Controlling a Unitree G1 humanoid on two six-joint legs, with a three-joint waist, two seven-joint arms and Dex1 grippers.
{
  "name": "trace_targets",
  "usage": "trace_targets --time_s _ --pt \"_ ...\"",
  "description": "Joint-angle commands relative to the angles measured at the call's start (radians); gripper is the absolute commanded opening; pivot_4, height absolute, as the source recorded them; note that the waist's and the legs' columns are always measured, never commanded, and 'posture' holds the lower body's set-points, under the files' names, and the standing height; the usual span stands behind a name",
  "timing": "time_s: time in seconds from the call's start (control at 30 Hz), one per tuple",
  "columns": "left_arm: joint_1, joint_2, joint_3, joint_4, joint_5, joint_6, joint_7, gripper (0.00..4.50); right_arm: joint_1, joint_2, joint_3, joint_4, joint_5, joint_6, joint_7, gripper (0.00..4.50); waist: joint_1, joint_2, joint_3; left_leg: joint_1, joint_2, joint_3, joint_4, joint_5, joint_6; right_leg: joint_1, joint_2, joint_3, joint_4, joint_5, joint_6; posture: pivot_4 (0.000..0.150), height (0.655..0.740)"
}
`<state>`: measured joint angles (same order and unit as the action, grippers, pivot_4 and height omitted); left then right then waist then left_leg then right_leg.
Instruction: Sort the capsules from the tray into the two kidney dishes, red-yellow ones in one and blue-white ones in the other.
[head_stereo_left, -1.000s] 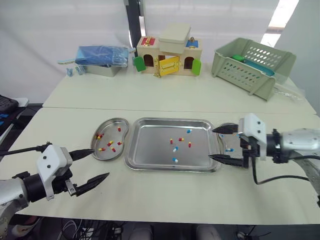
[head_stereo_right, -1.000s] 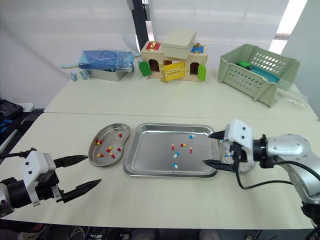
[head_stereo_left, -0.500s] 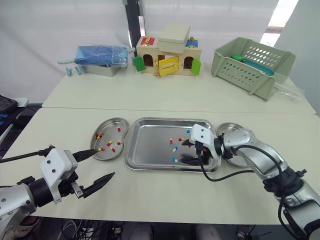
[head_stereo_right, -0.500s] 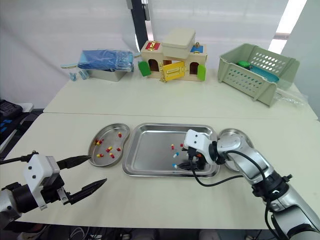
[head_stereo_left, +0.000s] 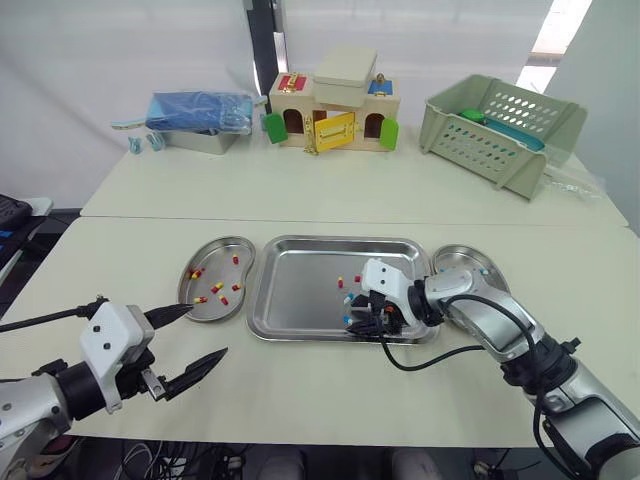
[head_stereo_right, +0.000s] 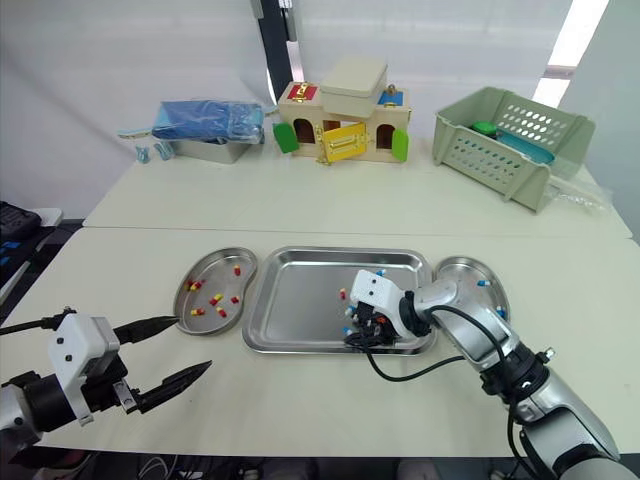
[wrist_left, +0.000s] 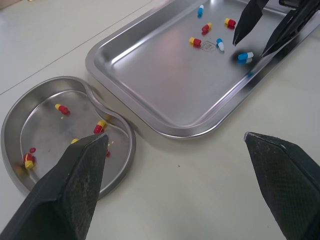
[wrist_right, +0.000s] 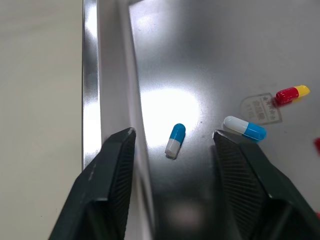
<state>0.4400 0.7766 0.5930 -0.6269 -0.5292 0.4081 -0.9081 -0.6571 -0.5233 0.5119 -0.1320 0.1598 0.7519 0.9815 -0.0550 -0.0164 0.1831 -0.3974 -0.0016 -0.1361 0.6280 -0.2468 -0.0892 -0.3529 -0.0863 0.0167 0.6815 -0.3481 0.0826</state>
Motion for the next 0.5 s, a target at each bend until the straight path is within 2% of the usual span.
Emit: trace_targets --time_s 0.03,0.47,0.5 --pt "0.010 -0.004 0.031 -0.033 -0.007 -0.013 0.003 4.50 -0.023 0.009 0.006 -0.017 -0.012 0.000 0.006 1.83 0.000 0.000 0.000 0.000 0.000 0.000 0.000 0.000 0.000 0.000 0.000 0.000 0.000 0.000 0.000 0.150 0.7400" --pt "0.025 -0.012 0.038 -0.043 -0.008 -0.015 0.010 4.50 -0.039 0.034 0.047 0.050 -0.077 -0.046 0.013 1.83 -0.001 0.000 0.000 0.000 0.000 0.000 0.000 0.000 0.000 0.000 0.000 0.000 0.000 0.000 0.000 0.150 0.7400" --pt "0.025 -0.012 0.038 -0.042 -0.008 -0.015 0.010 4.50 -0.039 0.033 0.050 0.053 -0.082 -0.050 0.014 1.50 -0.001 0.000 0.000 0.000 0.000 0.000 0.000 0.000 0.000 0.000 0.000 0.000 0.000 0.000 0.000 0.150 0.7400"
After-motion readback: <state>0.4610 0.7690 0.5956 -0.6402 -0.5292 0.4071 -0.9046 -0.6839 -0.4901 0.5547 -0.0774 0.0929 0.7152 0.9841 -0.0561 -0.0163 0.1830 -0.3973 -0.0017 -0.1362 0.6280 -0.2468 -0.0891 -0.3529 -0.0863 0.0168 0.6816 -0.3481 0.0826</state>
